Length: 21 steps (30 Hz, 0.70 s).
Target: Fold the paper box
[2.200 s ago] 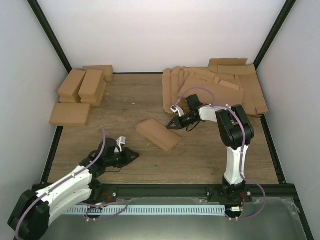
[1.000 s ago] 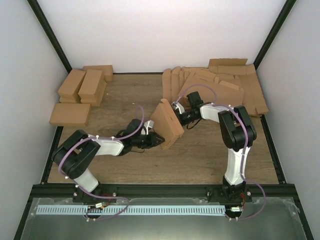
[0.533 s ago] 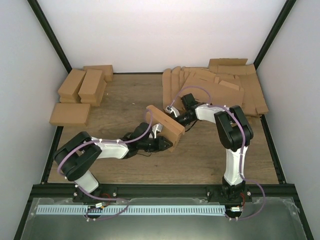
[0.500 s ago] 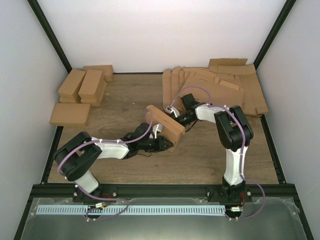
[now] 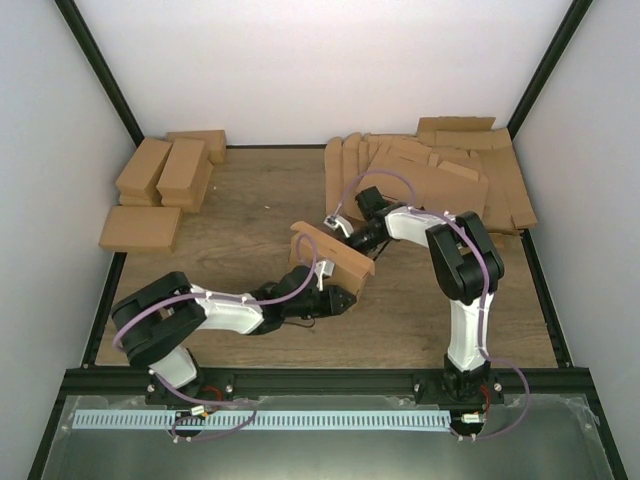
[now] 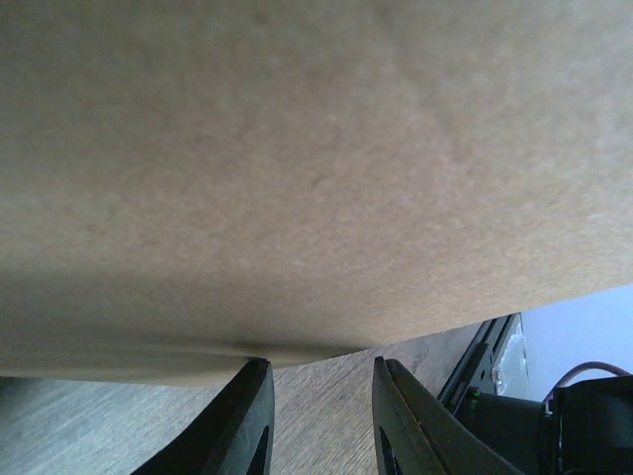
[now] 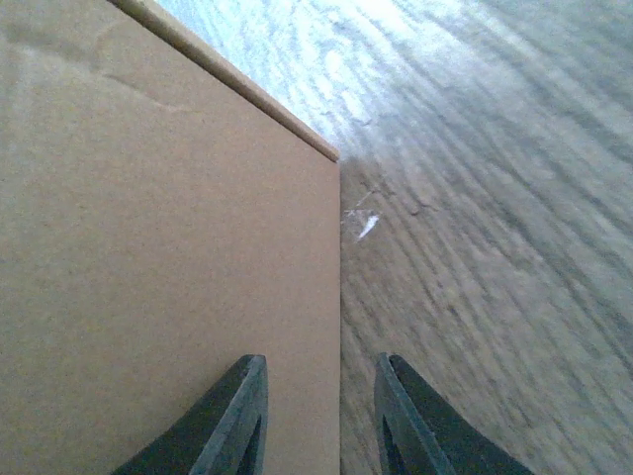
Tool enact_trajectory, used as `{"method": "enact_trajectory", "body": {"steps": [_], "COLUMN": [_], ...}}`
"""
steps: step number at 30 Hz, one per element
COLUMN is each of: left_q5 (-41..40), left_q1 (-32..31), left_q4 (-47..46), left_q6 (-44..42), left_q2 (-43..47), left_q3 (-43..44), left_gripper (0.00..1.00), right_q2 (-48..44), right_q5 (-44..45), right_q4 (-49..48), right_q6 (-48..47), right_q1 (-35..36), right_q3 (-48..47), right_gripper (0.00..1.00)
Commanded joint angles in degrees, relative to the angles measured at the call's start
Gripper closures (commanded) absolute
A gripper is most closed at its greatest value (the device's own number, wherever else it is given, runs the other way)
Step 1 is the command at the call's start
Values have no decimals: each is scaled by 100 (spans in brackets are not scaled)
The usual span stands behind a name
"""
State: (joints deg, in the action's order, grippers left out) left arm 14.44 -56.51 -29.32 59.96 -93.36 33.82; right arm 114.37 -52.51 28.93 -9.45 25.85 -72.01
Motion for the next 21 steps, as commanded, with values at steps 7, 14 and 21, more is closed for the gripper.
{"method": "enact_trajectory", "body": {"steps": [7,14,21], "left_q5": [-1670,-1876,-2069], "left_q1": [-800,-899,-898], "left_q4": [-655,195,2212], "left_q6": [668,773,865], "left_q2": [499,1165,2635], "left_q3": [-549,-825,-1109], "left_gripper": [69,66,51], "right_q2": [-147,-186,-408], "right_q5": [-316,383,663], "right_q4": [82,-215,-448], "right_q6": [-423,-187,-28], "right_q1": [598,755,755], "right_q3": [-349,-437,-217], "right_gripper": [67,66,66]}}
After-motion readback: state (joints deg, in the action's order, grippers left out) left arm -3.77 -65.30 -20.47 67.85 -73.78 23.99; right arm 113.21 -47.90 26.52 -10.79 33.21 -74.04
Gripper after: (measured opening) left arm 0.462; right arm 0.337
